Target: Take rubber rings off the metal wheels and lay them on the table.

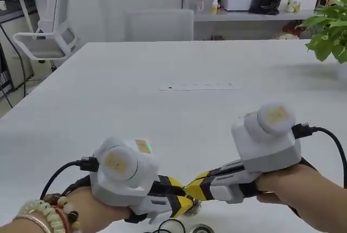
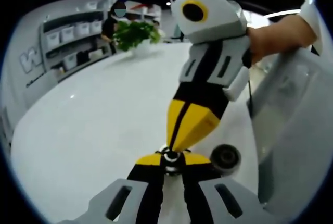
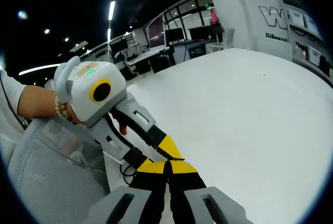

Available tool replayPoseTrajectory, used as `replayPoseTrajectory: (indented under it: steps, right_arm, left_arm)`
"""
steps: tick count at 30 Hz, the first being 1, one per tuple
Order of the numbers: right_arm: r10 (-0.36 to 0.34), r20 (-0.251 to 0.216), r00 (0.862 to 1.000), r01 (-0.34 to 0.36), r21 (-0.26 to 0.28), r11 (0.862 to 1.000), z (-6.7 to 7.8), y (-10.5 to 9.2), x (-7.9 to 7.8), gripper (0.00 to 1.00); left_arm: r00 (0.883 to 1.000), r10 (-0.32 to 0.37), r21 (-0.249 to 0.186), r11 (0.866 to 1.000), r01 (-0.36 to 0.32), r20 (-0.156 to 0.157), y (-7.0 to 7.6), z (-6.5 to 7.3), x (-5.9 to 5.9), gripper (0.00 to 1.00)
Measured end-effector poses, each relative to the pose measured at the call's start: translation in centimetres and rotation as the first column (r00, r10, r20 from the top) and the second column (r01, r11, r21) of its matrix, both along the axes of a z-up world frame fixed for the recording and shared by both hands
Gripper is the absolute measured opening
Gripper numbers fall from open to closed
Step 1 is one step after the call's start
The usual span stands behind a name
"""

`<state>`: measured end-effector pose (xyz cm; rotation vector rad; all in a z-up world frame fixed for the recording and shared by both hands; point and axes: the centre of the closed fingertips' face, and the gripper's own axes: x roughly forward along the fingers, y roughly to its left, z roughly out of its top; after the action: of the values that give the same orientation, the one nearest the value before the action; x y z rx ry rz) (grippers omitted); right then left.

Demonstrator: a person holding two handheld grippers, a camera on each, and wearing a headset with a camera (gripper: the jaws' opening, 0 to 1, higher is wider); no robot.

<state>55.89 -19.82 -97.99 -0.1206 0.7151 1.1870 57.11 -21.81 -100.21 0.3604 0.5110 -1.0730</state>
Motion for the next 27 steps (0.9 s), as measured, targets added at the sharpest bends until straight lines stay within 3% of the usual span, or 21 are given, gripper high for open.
replayPoseTrajectory:
  steps: [4,7,10,13,17,19,21,25,27]
  right_arm:
    - [-0.038,-0.010,0.999,0.038,-0.004,0.999,-0.2,-0.9,0.7,0.00]
    - [-0.104,-0.042,0.994,0.101,-0.056,0.993,-1.5,-2.3,1.5,0.00]
    - [-0.125,-0.078,0.989,0.121,-0.056,0.991,-1.9,-2.7,1.5,0.00]
    - [-0.140,-0.080,0.987,0.134,-0.068,0.989,-2.2,-3.0,1.7,0.00]
    - [-0.151,-0.093,0.984,0.146,-0.054,0.988,-2.0,-3.1,1.8,0.00]
    - [-0.154,-0.096,0.983,0.149,-0.052,0.987,-1.9,-3.1,1.8,0.00]
    - [-0.168,-0.116,0.979,0.163,-0.053,0.985,-1.9,-3.2,1.9,0.00]
    - [-0.169,-0.127,0.977,0.165,-0.038,0.986,-1.5,-3.0,1.8,0.00]
    - [-0.167,-0.137,0.976,0.167,-0.014,0.986,-1.0,-2.7,1.8,0.00]
  left_arm:
    - [1.000,0.004,-0.001,1.000,-0.004,0.000,0.0,0.0,0.0,0.13]
    - [1.000,0.000,0.005,1.000,0.000,0.000,0.0,0.0,-0.1,0.14]
    - [1.000,-0.002,0.013,1.000,0.002,-0.004,0.0,0.1,-0.2,0.14]
    - [1.000,-0.015,0.016,1.000,0.015,-0.002,0.0,0.5,-0.3,0.14]
    - [0.999,-0.030,0.012,0.999,0.030,0.017,-0.1,1.4,-0.4,0.18]
    - [0.999,-0.025,-0.011,1.000,0.026,0.024,-0.2,2.3,-0.3,0.20]
    - [1.000,-0.024,-0.043,0.999,0.024,0.003,-0.5,3.0,-0.5,0.21]
    - [0.997,-0.074,-0.018,0.997,0.074,0.033,-0.7,3.8,-1.3,0.25]
    - [0.997,-0.079,-0.024,0.997,0.079,0.022,-0.6,4.3,-1.6,0.29]
